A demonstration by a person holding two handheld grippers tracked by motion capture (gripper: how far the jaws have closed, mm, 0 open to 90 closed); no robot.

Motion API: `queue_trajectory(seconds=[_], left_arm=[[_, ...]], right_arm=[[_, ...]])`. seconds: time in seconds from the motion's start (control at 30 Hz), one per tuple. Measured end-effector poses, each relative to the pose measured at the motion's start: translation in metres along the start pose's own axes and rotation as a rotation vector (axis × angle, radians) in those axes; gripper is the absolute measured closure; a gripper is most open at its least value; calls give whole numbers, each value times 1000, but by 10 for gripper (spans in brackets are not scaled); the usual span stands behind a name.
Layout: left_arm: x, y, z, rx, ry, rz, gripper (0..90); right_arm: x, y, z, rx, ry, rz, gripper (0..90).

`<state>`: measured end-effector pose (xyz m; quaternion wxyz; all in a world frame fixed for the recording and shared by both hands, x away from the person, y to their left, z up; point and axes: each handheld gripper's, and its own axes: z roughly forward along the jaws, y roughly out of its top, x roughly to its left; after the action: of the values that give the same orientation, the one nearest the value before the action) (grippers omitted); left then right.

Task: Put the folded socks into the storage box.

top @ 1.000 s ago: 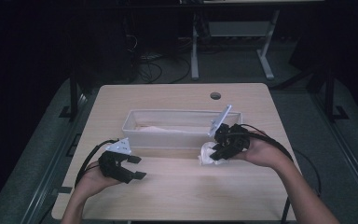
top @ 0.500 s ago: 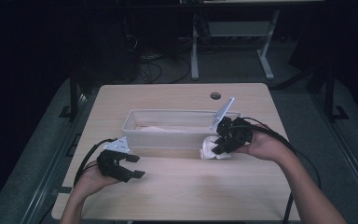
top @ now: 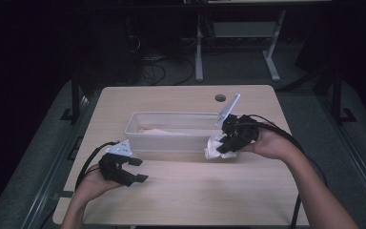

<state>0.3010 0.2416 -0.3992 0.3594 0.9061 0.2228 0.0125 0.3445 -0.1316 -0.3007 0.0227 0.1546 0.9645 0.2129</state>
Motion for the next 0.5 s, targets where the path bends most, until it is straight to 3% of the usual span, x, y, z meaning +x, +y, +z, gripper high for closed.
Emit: queue_trajectory(seconds=[0.5], left_arm=[[0, -1, -5, -10, 5, -4, 334]], right_arm=[[-9, 7, -8, 7, -13, 13, 727]])
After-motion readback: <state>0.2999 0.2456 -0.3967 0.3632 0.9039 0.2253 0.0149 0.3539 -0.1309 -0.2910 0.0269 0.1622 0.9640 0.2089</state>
